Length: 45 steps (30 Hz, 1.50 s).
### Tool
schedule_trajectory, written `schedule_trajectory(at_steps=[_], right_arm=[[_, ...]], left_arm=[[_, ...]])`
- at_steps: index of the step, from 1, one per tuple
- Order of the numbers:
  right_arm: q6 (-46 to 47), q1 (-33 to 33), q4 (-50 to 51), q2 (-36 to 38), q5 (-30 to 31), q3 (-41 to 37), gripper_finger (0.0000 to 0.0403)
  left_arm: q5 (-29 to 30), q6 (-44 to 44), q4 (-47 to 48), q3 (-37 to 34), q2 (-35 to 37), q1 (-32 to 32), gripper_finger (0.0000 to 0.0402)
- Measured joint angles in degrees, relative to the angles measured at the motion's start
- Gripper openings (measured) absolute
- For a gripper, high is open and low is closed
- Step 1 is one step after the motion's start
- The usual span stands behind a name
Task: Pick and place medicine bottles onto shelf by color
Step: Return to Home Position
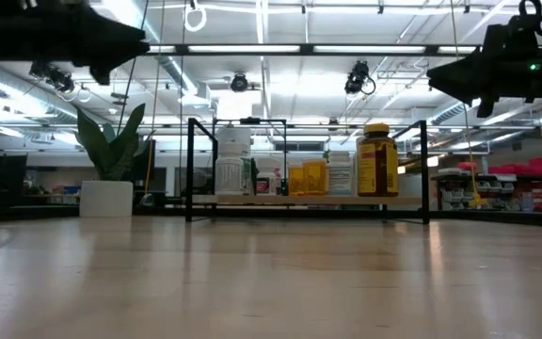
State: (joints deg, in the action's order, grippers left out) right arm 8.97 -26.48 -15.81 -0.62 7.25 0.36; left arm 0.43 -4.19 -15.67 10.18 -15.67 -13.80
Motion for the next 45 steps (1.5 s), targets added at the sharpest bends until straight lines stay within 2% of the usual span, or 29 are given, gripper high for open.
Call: schedule_trajectory(at_steps=[7,16,21,40,45], right_arm=[[-0.11,0.02,0.01,0.0,0.07,0.0,0.0138],[-0.11,0.02,0.02,0.0,0.2,0.0,0.0138],[-0.13,0.02,0.02,0.0,0.2,0.0,0.0137],[-0.11,0.02,0.04,0.0,0.17,0.0,0.0137],[-0.11,0.02,0.04,0.0,0.17,0.0,0.0137]], left_arm=[[-0.01,-4.27,-1.51,-6.03,8.48,1.62,0.0135],[-1.41,-6.49,-1.16,-6.92,13.49,6.56,0.0117],[-1.72,-5.28,3.18,-6.91,15.56,9.71,0.0103],[-1.86,-4.0,9.25,-6.91,15.59,16.94,0.0045],[-1.86,-0.55,11.06,-6.91,15.57,18.89,0.0035]])
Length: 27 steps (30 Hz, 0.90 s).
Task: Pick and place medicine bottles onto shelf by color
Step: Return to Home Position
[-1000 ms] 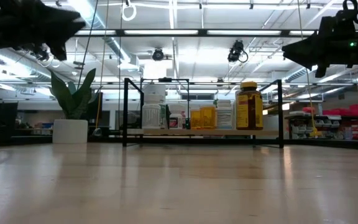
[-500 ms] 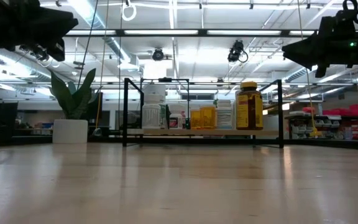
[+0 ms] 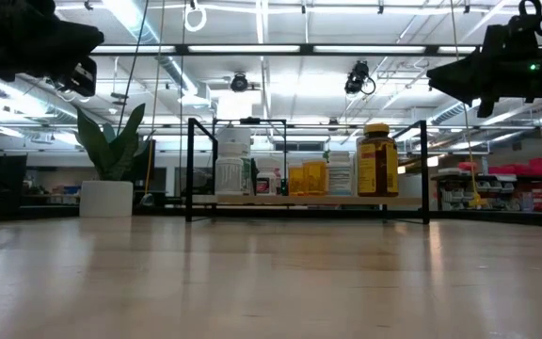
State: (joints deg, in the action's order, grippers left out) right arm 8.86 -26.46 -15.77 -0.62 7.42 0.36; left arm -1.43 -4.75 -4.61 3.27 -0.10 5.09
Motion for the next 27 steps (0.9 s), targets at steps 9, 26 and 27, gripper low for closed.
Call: schedule_trajectory(at_steps=[9,26,27], right_arm=[[0.0,0.0,0.0,0.0,0.0,0.0,0.0137],[0.0,0.0,0.0,0.0,-0.02,0.02,0.0137],[0.0,0.0,0.0,0.0,-0.02,0.02,0.0137]], left_arm=[[0.09,-10.64,0.6,0.0,-0.24,0.01,0.0031],[0.11,-12.62,0.6,0.0,-0.26,-0.01,0.0028],[0.11,-12.58,0.6,0.0,-0.26,-0.01,0.0029]])
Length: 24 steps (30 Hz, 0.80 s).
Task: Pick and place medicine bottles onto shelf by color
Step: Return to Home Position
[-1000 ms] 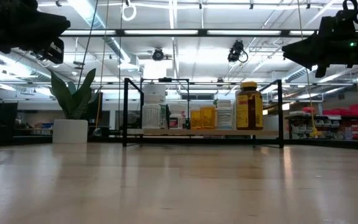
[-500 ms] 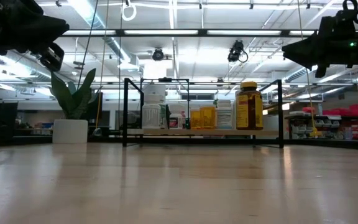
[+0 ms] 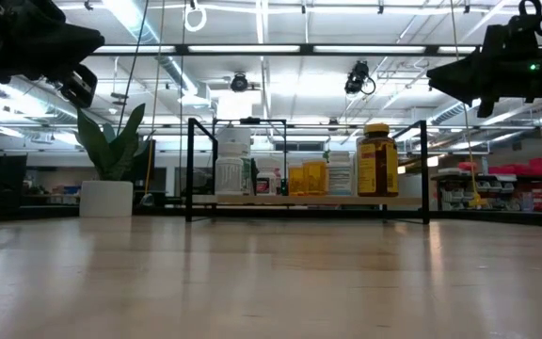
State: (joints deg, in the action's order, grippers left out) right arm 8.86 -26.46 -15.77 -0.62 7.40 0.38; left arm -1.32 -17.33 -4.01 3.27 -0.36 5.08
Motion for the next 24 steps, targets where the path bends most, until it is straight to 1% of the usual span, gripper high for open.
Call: schedule_trajectory(at_steps=[7,18,24], right_arm=[[0.0,0.0,0.0,-0.02,0.0,0.0,0.0137],[0.0,0.0,0.0,0.0,0.0,0.0,0.0137],[0.0,0.0,0.0,-0.01,0.0,0.0,0.0137]], left_arm=[[0.0,-0.03,0.0,0.0,0.0,0.0,0.004],[0.0,0.01,0.0,0.0,0.0,0.0,0.0028],[0.0,0.0,0.0,0.02,0.0,-0.01,0.0036]])
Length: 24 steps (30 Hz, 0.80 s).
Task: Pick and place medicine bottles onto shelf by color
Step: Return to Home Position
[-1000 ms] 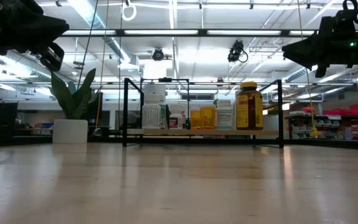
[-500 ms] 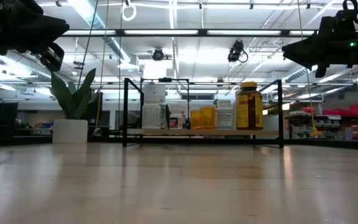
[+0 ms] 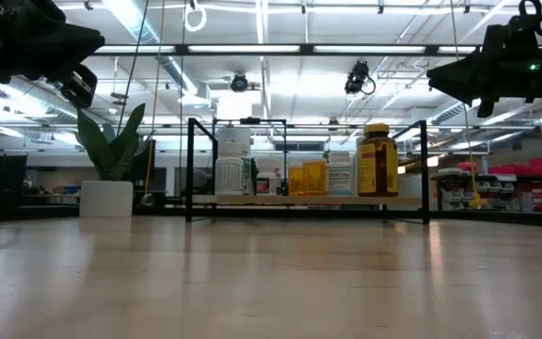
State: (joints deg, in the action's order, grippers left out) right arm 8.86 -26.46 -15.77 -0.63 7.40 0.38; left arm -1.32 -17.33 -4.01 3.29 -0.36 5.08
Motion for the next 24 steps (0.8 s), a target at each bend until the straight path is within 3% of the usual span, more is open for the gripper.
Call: schedule_trajectory(at_steps=[24], right_arm=[[0.0,0.0,0.0,0.0,0.0,0.0,0.0137]], left_arm=[[-0.02,-0.01,0.0,0.0,0.0,-0.02,0.004]])
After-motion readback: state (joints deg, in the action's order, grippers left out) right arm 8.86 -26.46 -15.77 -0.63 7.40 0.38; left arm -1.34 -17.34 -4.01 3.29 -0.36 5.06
